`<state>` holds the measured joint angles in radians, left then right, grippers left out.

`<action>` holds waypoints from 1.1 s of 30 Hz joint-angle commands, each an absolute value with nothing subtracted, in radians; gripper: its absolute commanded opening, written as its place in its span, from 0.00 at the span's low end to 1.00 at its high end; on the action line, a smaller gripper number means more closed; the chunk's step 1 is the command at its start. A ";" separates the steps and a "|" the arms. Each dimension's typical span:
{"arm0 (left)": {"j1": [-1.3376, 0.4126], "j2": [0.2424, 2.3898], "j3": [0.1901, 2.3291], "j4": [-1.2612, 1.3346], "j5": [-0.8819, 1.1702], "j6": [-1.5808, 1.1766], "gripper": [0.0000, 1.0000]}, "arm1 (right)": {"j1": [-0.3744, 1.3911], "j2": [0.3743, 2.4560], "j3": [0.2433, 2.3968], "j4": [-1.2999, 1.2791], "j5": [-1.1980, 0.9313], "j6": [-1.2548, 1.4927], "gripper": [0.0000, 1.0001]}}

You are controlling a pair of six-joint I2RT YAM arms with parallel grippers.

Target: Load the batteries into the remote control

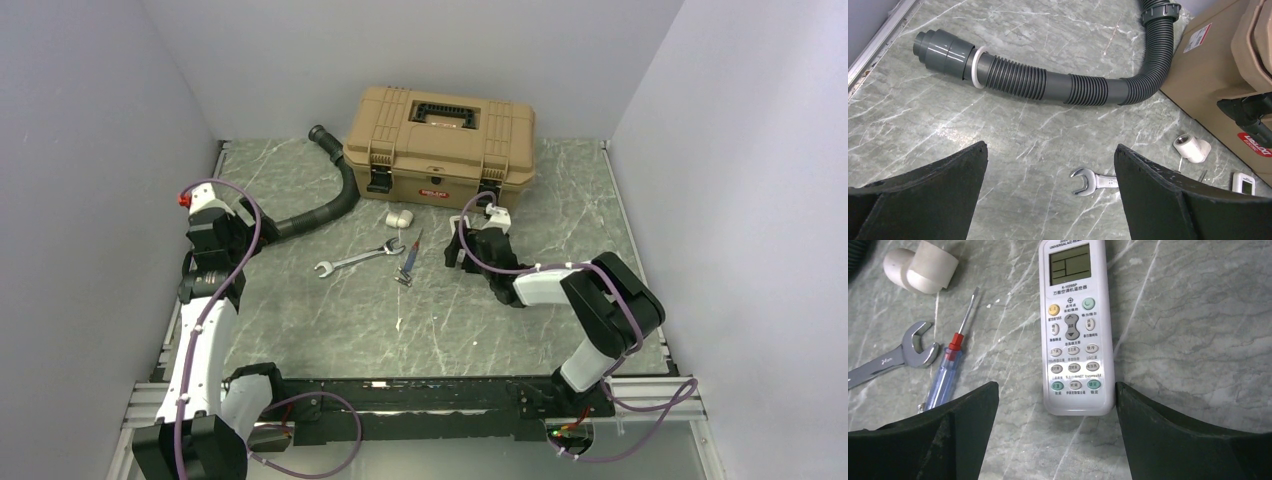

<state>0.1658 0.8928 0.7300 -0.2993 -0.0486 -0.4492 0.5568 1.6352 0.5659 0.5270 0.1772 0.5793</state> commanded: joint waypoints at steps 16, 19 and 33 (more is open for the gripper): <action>0.161 0.886 0.777 -0.298 -0.052 -0.428 0.99 | 0.516 1.393 0.705 0.294 0.382 0.373 0.86; 0.162 0.887 0.777 -0.300 -0.052 -0.428 0.99 | 0.436 1.388 0.737 0.287 0.302 0.373 0.69; 0.163 0.884 0.777 -0.303 -0.055 -0.426 0.99 | 0.218 1.510 0.868 0.354 0.064 0.382 0.36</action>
<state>0.1658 0.8948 0.7357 -0.3161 -0.0498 -0.4385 0.2333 1.4982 0.8219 0.2947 0.1162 0.3920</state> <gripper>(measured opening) 0.994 0.360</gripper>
